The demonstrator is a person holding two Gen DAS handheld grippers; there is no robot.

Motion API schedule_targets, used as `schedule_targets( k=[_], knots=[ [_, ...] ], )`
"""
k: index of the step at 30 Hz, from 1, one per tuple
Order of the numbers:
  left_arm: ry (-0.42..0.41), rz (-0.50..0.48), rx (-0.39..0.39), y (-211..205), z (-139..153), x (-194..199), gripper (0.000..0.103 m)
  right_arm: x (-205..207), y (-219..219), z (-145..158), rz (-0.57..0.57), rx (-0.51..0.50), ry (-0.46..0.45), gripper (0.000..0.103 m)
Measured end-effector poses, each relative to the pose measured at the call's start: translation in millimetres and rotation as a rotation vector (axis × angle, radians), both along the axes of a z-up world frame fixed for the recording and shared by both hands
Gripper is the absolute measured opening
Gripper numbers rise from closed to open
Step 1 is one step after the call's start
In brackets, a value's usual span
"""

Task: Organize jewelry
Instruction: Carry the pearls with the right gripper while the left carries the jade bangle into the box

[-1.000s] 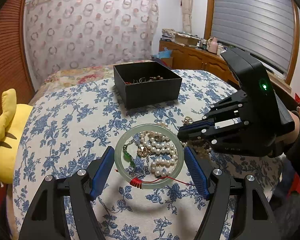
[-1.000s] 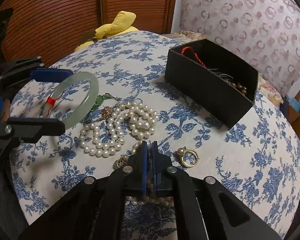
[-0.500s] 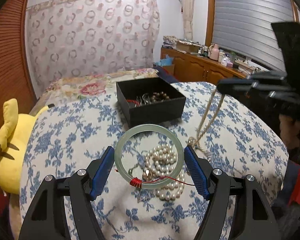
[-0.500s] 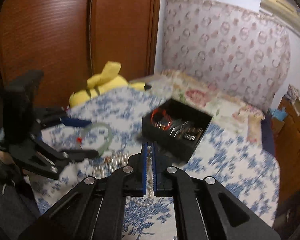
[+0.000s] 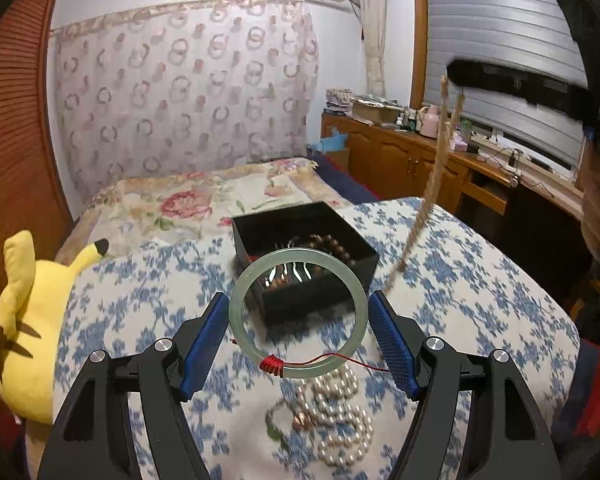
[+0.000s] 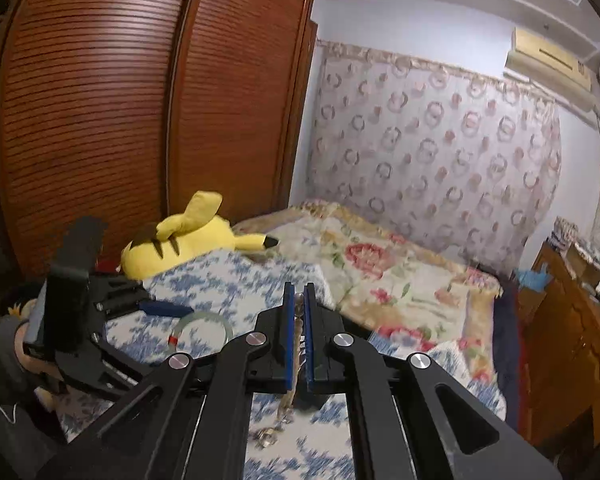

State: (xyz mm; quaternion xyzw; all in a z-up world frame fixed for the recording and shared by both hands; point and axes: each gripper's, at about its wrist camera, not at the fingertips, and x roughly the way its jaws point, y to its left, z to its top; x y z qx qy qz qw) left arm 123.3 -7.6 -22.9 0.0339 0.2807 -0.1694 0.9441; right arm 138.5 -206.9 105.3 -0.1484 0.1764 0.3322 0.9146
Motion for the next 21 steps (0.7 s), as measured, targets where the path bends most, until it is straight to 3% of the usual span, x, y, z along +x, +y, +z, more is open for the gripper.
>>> schedule_targets(
  k=[10, 17, 21],
  knots=[
    [0.010, 0.012, -0.006, 0, 4, 42, 0.069, 54, 7, 31, -0.038, 0.029, -0.056, 0.005],
    [0.037, 0.018, -0.016, 1, 1, 71, 0.068, 86, 3, 12, -0.038, 0.060, -0.021, 0.005],
    [0.054, 0.016, -0.008, -2, -4, 84, 0.069, 101, 1, -11, -0.014, 0.070, 0.047, 0.005]
  ],
)
